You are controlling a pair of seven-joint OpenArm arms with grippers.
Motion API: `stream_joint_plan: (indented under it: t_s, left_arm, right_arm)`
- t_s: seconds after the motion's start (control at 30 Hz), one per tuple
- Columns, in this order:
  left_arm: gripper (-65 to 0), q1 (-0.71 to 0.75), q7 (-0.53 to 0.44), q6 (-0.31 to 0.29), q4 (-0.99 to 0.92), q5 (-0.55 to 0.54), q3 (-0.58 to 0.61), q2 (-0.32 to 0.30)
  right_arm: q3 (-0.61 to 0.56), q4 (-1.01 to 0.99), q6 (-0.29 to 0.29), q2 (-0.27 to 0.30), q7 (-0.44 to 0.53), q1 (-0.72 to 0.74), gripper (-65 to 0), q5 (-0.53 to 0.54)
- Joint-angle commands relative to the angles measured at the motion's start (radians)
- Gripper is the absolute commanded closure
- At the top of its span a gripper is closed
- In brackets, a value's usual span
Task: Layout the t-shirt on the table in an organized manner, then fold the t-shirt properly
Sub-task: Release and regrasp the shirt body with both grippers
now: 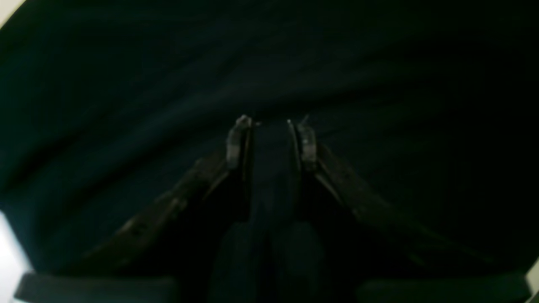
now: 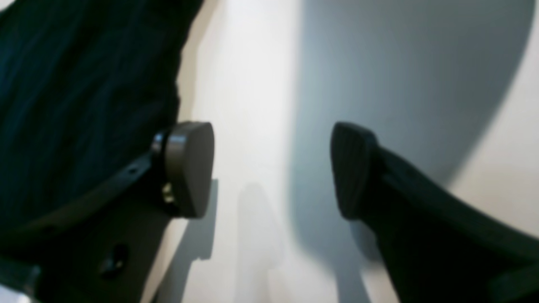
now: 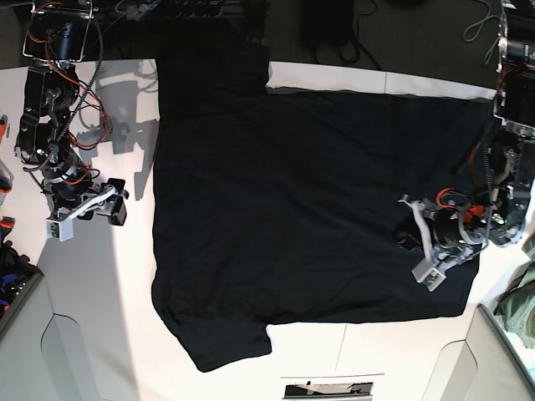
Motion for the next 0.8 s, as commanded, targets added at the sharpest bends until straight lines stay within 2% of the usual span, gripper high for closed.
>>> stream_joint_plan:
  t_s: [0.0, 0.23, 0.53, 0.6, 0.7, 0.77]
  left_arm:
    - [-17.9, -0.014, -0.016, -0.004, 0.014, -0.002, -0.011, -0.014]
    - [-17.9, 0.013, -0.018, -0.004, 0.014, 0.02, -0.011, 0.008]
    - [-17.9, 0.016, -0.025, -0.004, 0.014, 0.072, -0.011, 0.005]
    - [-17.9, 0.016, -0.025, -0.004, 0.014, 0.072, -0.011, 0.006]
    - [-17.9, 0.016, -0.025, -0.004, 0.014, 0.072, -0.011, 0.006]
    - [-17.9, 0.016, -0.024, -0.004, 0.014, 0.072, -0.011, 0.005]
  right_arm:
    - [0.006, -0.002, 0.011, 0.005, 0.026, 0.026, -42.9, 0.021]
    - [0.005, -0.207, 0.085, -0.1, 0.026, 0.131, -42.9, 0.02]
    - [0.005, -0.214, 0.117, -0.204, 0.021, 0.132, -41.7, 0.006]
    - [0.005, -0.214, 0.143, -0.226, 0.016, 0.132, -34.2, 0.007]
    - [0.005, -0.214, 0.147, -0.245, 0.018, 0.132, -16.5, 0.006]
    - [0.005, -0.213, 0.148, -0.244, 0.024, 0.132, -10.4, 0.007]
